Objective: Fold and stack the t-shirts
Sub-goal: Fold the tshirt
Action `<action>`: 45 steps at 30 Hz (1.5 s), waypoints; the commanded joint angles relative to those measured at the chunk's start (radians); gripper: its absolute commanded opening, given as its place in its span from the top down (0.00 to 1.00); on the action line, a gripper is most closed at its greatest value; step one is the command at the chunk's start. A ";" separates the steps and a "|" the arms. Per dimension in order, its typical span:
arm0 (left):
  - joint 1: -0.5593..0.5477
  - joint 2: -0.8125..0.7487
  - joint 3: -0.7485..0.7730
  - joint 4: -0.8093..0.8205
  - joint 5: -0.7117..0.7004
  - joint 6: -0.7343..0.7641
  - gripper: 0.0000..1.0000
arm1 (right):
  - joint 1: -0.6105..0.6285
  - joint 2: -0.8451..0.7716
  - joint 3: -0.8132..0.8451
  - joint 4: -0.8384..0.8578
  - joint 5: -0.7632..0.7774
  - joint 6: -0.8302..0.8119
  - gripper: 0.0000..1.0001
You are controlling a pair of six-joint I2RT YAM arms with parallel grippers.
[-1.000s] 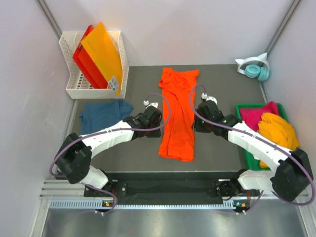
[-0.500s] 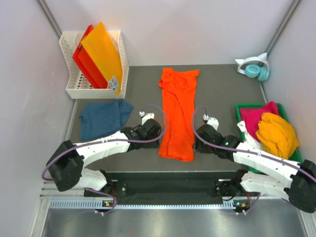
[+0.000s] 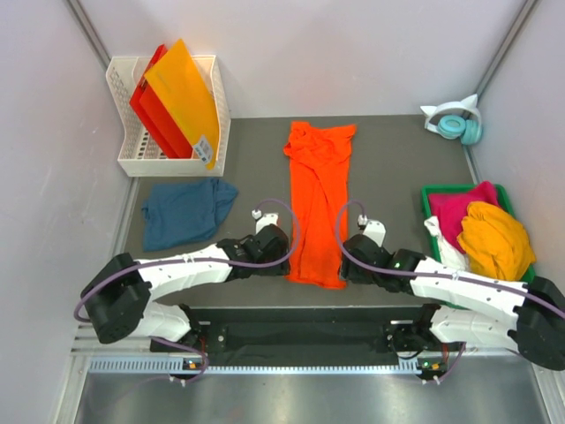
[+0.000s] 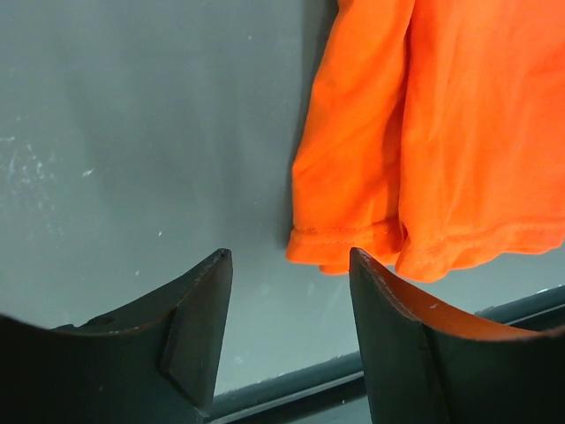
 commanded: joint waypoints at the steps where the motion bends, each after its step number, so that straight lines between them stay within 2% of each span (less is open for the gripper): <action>1: -0.005 0.037 0.016 0.090 0.012 0.008 0.39 | 0.018 0.031 0.017 0.042 0.037 0.027 0.43; 19: -0.005 0.170 -0.001 0.138 0.070 -0.035 0.43 | 0.053 0.128 -0.036 0.073 0.035 0.094 0.45; 31: -0.020 0.118 -0.053 0.090 0.065 -0.049 0.48 | 0.085 0.157 -0.092 0.100 0.017 0.143 0.48; 40: -0.029 0.098 -0.064 0.070 0.058 -0.061 0.51 | 0.116 0.227 -0.072 0.047 0.023 0.189 0.78; 41: -0.029 0.097 -0.065 0.070 0.058 -0.060 0.51 | 0.125 0.235 -0.071 0.039 0.031 0.197 0.86; 45: -0.031 0.097 -0.073 0.069 0.058 -0.059 0.51 | 0.143 0.241 -0.071 0.005 0.035 0.229 0.97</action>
